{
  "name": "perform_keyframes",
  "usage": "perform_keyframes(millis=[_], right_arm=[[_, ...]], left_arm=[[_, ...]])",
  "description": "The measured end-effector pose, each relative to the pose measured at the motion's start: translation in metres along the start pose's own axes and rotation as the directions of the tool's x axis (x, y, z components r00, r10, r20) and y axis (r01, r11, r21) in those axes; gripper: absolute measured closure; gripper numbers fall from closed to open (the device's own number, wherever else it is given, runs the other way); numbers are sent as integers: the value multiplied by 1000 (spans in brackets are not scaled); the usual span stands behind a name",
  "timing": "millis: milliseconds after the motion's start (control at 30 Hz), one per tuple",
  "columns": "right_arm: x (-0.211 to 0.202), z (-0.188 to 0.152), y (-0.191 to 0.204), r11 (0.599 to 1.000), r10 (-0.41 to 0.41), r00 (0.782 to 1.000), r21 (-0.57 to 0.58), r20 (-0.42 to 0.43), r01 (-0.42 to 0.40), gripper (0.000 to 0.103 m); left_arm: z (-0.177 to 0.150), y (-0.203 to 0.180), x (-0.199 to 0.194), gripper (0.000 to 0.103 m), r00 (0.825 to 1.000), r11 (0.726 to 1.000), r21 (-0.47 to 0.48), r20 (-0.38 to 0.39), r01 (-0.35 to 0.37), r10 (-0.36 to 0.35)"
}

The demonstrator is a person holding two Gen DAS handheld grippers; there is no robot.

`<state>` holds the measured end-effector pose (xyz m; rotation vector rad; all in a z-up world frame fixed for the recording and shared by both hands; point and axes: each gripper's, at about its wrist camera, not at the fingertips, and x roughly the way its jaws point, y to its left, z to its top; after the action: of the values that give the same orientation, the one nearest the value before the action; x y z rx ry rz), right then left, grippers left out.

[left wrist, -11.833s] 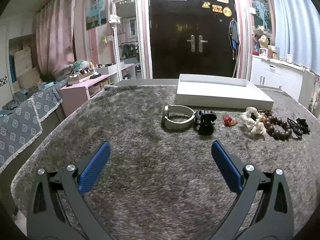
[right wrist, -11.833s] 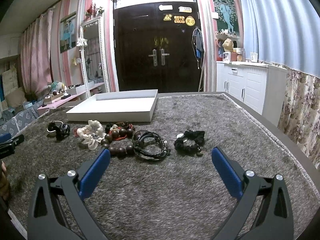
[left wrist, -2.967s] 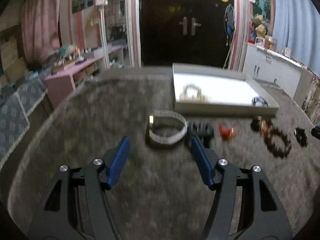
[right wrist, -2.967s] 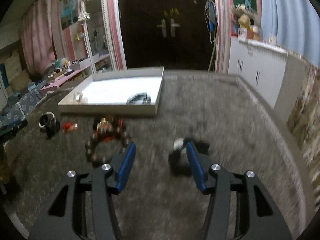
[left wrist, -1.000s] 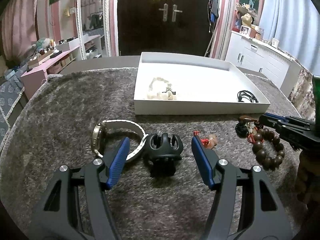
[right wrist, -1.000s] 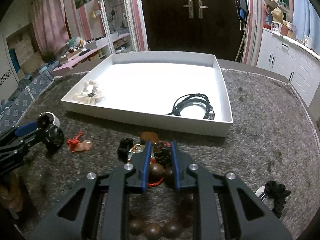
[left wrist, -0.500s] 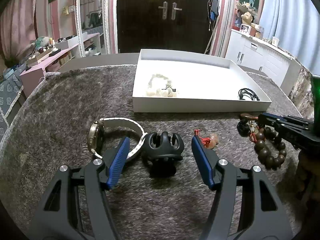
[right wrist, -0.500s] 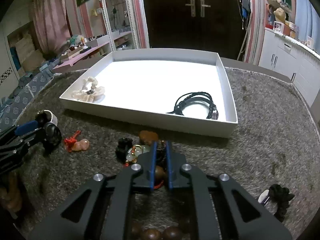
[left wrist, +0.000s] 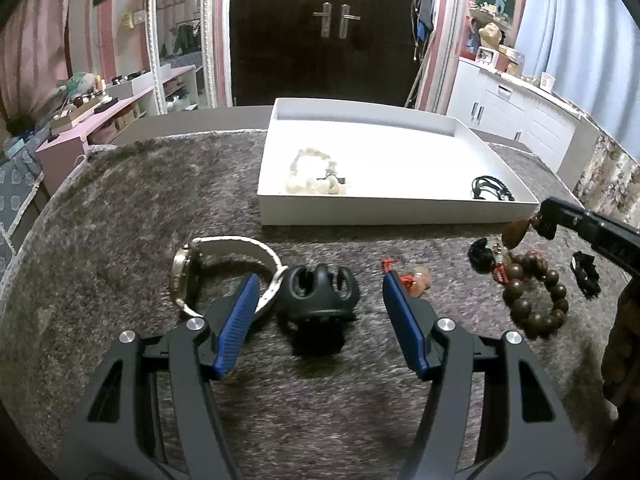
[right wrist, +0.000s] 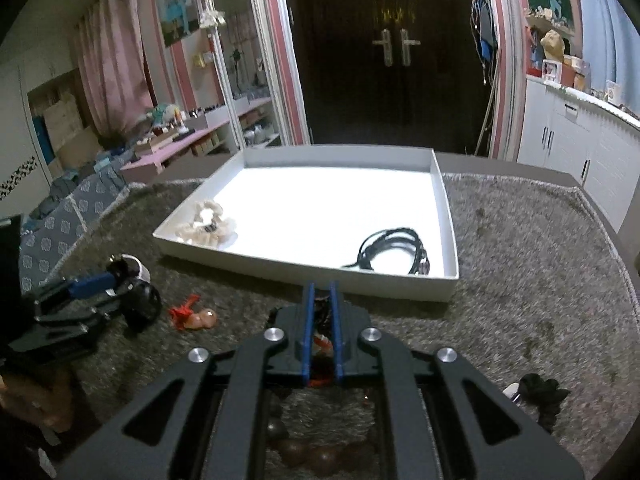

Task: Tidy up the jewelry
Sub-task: 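Grasp the red-cord pendant with the left tool while the right tool grasps the brown pendant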

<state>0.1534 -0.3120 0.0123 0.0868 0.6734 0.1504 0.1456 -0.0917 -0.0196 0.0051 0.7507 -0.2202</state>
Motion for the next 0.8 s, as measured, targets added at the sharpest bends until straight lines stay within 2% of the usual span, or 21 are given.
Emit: perform_keyframes(millis=[233, 600, 700, 767, 800], right_arm=[[-15, 5, -4, 1000, 14, 999, 13, 42, -14, 96], [-12, 4, -9, 999, 28, 999, 20, 27, -28, 96], [-9, 3, -11, 999, 32, 999, 24, 21, -32, 96], [-6, 0, -12, 999, 35, 999, 25, 14, -35, 96], [-5, 0, -12, 999, 36, 999, 26, 12, -36, 96]], left_arm=[[4, -21, -4, 40, 999, 999, 38, 8, 32, -32], [8, -55, 18, 41, 996, 993, 91, -31, 81, -78], [5, -57, 30, 52, 994, 992, 87, -72, 87, -81], [2, -61, 35, 66, 995, 992, 110, -76, 69, -60], [1, -62, 38, 70, 993, 991, 107, -93, 82, -72]])
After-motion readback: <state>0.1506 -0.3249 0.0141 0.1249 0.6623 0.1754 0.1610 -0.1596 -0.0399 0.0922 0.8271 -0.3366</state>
